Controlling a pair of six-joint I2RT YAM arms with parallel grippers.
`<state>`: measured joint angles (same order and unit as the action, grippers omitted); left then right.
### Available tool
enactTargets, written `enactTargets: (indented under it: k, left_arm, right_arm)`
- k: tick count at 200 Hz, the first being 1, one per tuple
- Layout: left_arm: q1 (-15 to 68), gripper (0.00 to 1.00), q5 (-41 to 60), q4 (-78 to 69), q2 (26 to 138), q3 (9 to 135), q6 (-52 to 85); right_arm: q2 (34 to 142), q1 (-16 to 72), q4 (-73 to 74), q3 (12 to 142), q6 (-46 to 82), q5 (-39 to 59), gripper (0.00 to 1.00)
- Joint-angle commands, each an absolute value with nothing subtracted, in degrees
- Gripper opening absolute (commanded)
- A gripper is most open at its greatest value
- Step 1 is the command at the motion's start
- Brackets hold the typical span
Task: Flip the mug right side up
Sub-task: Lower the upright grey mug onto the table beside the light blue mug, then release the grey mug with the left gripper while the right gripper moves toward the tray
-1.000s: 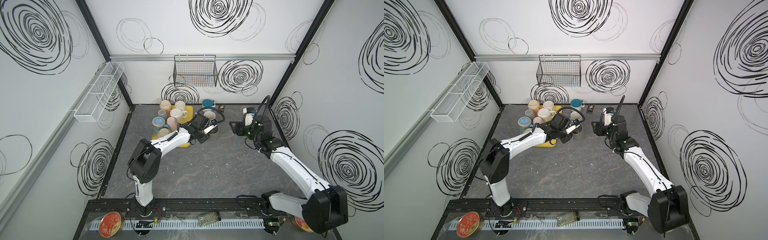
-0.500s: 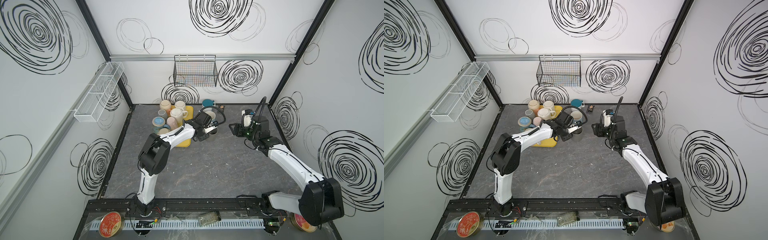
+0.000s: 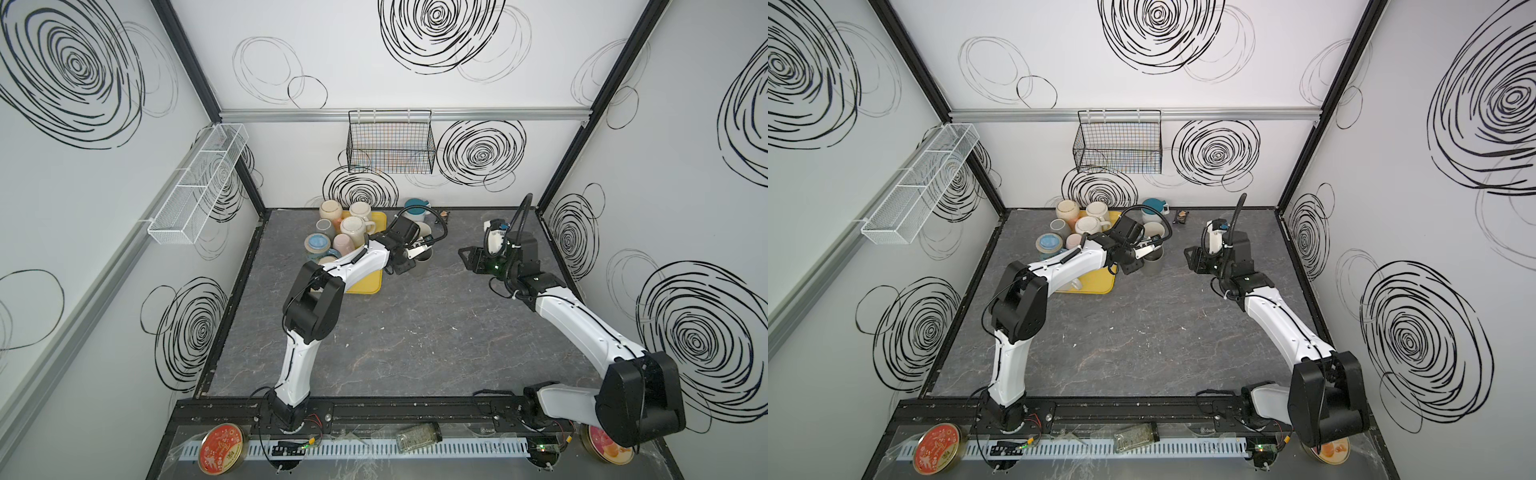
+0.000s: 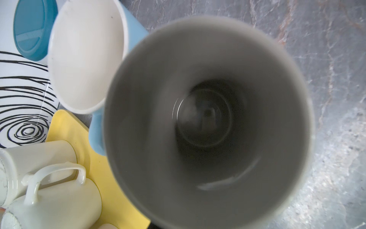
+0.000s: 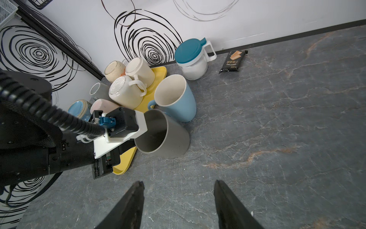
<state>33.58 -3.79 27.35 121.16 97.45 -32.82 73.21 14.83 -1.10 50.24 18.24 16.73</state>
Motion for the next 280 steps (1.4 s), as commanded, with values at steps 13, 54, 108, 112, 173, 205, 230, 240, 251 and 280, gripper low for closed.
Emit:
enactTargets:
  k: [13,54,108,112,173,205,230,240,251,280]
  left_arm:
    - [32.97,0.01,-3.44,22.71,121.90,100.55,-33.78]
    - [32.89,0.35,-6.13,20.44,121.86,100.14,-32.17]
    - [32.78,0.48,-6.20,18.75,118.78,98.30,-30.89]
    - [32.78,0.48,-6.16,18.53,118.27,97.99,-30.77]
    - [32.14,0.53,-6.81,12.71,103.84,85.27,-27.44]
    - [30.34,0.54,-7.87,9.05,93.42,75.06,-22.37]
    - [28.38,0.54,-7.82,6.42,84.00,65.92,-16.76]
    - [27.87,0.54,-8.62,5.91,80.21,62.43,-14.78]
    - [27.18,0.54,-9.80,5.97,75.91,58.95,-12.74]
    - [22.89,0.53,-11.50,6.15,64.41,49.96,-3.10]
  right_arm:
    - [73.98,14.50,0.09,50.38,18.60,17.48,0.61]
    - [74.23,14.41,0.00,50.45,18.61,17.92,0.61]
    - [73.65,14.44,-0.57,50.76,17.99,19.44,0.61]
    - [73.56,14.40,-0.53,50.77,18.00,19.68,0.61]
    - [72.69,16.75,-1.39,51.07,18.29,19.49,0.60]
    - [74.26,22.67,-3.28,53.60,15.80,14.61,0.60]
    - [78.11,27.14,-3.10,56.14,16.02,14.14,0.60]
    - [80.29,28.88,-2.67,57.21,16.41,14.35,0.60]
    - [83.06,31.03,-2.38,58.71,16.45,14.08,0.60]
    - [92.18,37.25,-1.88,64.69,16.49,13.28,0.59]
